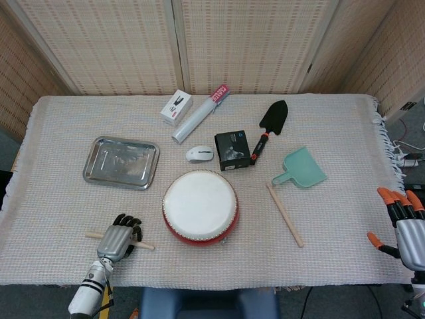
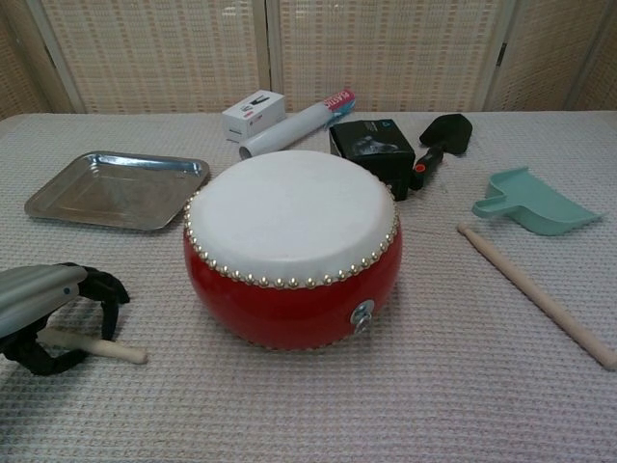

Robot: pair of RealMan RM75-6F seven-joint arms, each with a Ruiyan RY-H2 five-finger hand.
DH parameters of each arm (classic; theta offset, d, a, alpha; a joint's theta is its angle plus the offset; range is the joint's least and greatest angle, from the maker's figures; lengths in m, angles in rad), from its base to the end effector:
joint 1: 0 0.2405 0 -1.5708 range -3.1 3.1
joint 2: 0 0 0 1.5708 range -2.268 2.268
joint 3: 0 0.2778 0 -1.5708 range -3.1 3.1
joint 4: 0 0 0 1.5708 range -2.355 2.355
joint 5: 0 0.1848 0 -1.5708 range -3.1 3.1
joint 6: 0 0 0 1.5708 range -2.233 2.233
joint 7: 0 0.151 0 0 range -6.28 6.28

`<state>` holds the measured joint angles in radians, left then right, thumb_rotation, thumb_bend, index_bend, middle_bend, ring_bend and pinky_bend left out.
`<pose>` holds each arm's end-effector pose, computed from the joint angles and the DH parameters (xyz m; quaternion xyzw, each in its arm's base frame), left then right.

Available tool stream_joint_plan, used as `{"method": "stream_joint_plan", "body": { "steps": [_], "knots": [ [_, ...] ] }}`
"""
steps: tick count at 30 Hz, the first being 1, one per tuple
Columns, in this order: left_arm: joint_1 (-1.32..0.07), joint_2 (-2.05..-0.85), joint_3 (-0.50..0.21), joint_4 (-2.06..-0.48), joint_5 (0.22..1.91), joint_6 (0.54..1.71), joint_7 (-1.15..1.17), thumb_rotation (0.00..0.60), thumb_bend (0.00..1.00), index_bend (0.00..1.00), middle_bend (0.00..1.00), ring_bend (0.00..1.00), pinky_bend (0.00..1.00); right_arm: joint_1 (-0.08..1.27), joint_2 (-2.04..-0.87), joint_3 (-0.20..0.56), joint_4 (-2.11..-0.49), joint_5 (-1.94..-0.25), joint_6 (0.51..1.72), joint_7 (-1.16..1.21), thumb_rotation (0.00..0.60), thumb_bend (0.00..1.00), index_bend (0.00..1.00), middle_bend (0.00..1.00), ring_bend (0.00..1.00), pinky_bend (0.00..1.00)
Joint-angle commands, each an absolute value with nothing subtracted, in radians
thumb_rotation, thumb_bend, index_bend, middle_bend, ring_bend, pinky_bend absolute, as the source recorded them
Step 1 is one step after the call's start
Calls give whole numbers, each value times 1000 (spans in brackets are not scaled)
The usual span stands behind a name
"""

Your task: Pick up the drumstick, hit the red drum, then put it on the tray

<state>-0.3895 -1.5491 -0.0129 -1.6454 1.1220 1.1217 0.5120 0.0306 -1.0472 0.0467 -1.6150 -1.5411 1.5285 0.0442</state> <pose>-0.2514 0.2392 -0.0050 -0.7128 -0.4623 -0.2724 0.4516 -0.3241 -0.1696 0.2181 0.5924 -0.3751 0.3863 0.5992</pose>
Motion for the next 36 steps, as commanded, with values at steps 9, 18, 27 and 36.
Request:
{"method": "stream_joint_plan", "body": {
  "steps": [9,18,27,36],
  "knots": [
    [-354,-1498,-30,-1710,1160,1110,248,600,344,584,246,134,90,33,-1048,48,-1613,-1540,1525,46,600,201,23,94,0,18],
    [-289,-1365,-105,-1816,1242,1071,-368,600,358,588,303,175,133,28,-1047,46,-1619,-1543,1532,41,600,201,23,95,0,18],
    [-275,-1241,-133,-1770,1400,955,-1119,600,360,591,329,194,141,23,-1047,40,-1622,-1549,1538,43,600,201,24,94,0,18],
    [-319,-1240,-100,-1644,1514,910,-1620,600,366,598,407,284,214,22,-1048,39,-1626,-1549,1536,42,600,201,24,94,0,18]
  ]
}}
